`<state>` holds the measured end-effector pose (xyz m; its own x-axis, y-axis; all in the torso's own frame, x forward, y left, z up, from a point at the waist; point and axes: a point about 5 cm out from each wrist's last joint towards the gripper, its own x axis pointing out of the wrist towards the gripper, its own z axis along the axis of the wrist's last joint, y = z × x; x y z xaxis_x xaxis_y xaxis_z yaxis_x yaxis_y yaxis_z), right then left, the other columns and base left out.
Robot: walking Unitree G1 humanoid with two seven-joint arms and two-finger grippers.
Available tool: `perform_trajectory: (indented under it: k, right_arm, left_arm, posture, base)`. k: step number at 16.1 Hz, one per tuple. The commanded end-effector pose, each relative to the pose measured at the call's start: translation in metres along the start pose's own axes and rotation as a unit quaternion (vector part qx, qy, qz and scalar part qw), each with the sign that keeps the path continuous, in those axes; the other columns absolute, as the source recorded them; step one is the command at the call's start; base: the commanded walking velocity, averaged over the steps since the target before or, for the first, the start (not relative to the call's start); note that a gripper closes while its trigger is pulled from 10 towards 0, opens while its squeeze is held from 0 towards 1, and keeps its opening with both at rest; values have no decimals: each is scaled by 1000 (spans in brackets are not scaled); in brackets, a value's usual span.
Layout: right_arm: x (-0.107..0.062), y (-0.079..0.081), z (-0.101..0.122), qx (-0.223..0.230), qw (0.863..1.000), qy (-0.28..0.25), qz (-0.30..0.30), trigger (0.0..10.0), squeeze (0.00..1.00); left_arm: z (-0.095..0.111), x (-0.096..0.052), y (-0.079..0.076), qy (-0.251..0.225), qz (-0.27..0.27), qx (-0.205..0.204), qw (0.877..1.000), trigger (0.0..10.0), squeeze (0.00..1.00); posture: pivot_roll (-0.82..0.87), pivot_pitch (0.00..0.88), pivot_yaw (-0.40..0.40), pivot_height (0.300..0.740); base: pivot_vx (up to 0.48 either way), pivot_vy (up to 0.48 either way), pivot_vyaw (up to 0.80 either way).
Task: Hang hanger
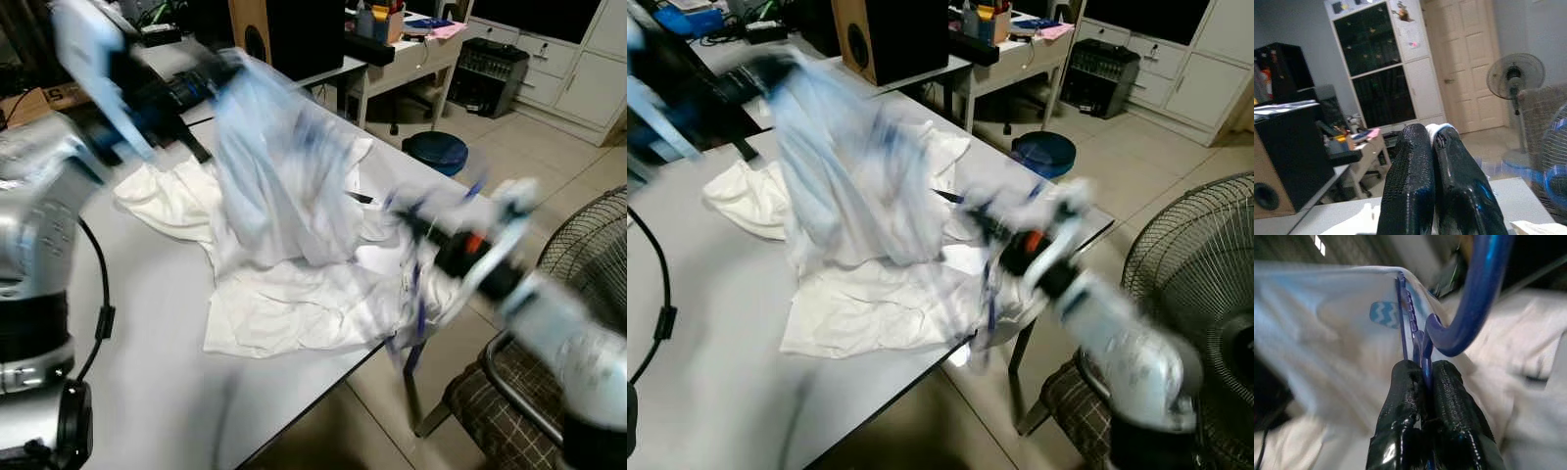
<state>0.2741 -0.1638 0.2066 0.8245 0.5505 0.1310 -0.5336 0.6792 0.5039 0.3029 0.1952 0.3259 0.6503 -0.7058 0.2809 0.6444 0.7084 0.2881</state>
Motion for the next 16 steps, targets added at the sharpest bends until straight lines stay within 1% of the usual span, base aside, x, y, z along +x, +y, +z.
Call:
perform_trajectory:
  k: [1,2,3,4,6,7,8,9,11,12,13,14,16]
  right_arm:
    - [-3,-9,9,28,998,-39,-30,10000,0]
    - [-4,-12,11,46,997,-51,-38,10000,0]
    - [-6,-23,13,91,992,-66,-66,10000,0]
    - [-8,-36,4,159,980,-53,-106,10000,0]
    - [-7,-39,0,183,975,-44,-113,10000,0]
    - [-2,-34,-9,207,972,-34,-107,10000,0]
    - [0,-33,-12,212,971,-28,-109,10000,0]
    - [3,-31,-18,209,971,-6,-115,10000,0]
    - [4,-28,-29,182,974,48,-123,10000,0]
    - [4,-29,-35,214,965,52,-144,10000,0]
    - [4,-29,-41,228,958,63,-160,10000,0]
    - [4,-26,-47,235,956,79,-157,10000,0]
    - [2,-21,-55,241,953,101,-152,10000,0]
  left_arm:
    - [-5,-6,2,23,1,8,1000,0,0]
    - [-10,-8,1,40,-3,14,999,0,0]
    - [-23,-11,-2,81,-12,24,996,0,0]
    - [-37,-12,-11,115,-26,29,993,0,0]
    - [-40,-8,-17,113,-36,20,993,0,0]
    - [-43,-1,-27,106,-52,12,993,0,0]
    - [-44,1,-30,106,-57,9,993,0,0]
    - [-45,3,-33,106,-60,10,993,0,0]
    - [-43,7,-33,94,-49,12,994,0,0]
    - [-36,12,-24,68,0,25,997,0,0]
    - [-27,16,-11,39,57,41,997,0,0]
    - [-18,18,-1,19,97,67,993,0,0]
    - [-8,18,11,-2,155,106,982,0,0]
  posture:
    - [12,0,32,740]
    - [13,0,32,740]
    - [13,0,32,740]
    - [10,0,35,740]
    - [7,0,36,740]
    - [7,0,38,740]
    - [7,0,38,740]
    - [6,0,39,740]
    - [8,0,36,740]
    - [8,0,36,740]
    - [13,0,33,740]
    - [18,0,31,740]
    - [19,0,32,740]
  base:
    - [0,0,0]
    - [0,0,0]
    - [0,0,0]
    - [0,0,0]
    - [0,0,0]
    - [0,0,0]
    - [0,0,0]
    - [0,0,0]
    - [0,0,0]
    - [0,0,0]
    - [0,0,0]
    - [0,0,0]
    - [0,0,0]
